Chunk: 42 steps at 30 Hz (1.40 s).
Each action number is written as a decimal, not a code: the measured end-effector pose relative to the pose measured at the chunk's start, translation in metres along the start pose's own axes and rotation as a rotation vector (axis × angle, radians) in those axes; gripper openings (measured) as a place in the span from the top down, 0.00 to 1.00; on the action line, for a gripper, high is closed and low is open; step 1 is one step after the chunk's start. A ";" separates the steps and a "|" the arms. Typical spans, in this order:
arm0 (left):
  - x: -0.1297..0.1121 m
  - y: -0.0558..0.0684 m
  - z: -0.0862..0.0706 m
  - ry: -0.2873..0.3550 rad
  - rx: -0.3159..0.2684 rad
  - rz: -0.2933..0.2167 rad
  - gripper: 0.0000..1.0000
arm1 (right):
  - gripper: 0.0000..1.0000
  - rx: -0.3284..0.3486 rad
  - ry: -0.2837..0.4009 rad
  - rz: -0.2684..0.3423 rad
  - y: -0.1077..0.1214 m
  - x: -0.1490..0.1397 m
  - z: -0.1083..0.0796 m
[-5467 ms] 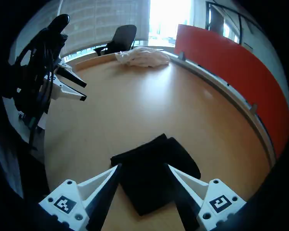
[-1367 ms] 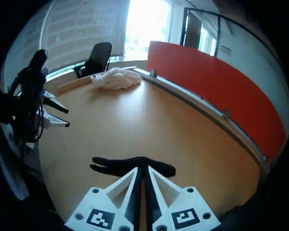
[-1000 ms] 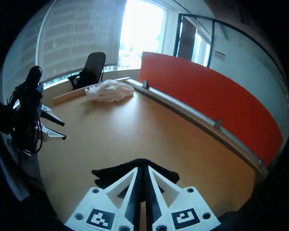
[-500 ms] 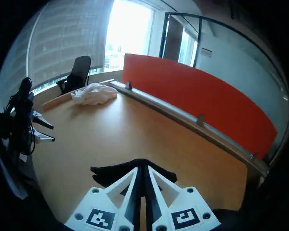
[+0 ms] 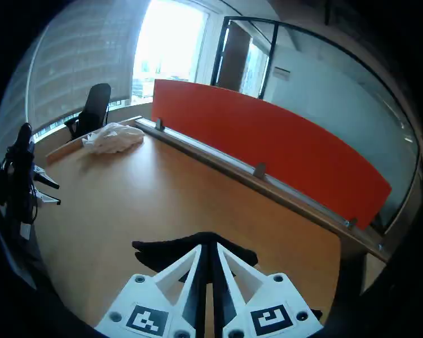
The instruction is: Fold towel
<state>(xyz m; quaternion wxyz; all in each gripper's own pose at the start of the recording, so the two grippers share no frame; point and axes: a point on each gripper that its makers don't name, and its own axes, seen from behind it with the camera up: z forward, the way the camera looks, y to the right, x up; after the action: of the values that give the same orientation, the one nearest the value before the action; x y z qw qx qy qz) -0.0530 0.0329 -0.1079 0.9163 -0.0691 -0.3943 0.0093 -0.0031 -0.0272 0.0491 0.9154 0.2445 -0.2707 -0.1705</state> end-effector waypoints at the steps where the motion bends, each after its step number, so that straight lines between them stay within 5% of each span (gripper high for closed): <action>1: 0.000 0.000 0.000 0.000 0.001 0.000 0.04 | 0.96 -0.005 -0.003 0.001 0.005 -0.001 -0.001; 26: 0.008 0.010 0.006 -0.007 0.010 0.018 0.04 | 0.96 -0.145 -0.084 0.043 0.131 -0.027 -0.026; 42: 0.011 0.016 0.007 -0.010 0.012 0.034 0.04 | 0.96 -0.195 -0.137 0.082 0.173 -0.053 -0.038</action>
<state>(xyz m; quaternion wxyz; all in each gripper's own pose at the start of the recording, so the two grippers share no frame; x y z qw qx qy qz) -0.0497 0.0507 -0.0972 0.9145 -0.0700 -0.3974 0.0276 0.0080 0.1525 0.0928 0.9204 0.1306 -0.3246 -0.1747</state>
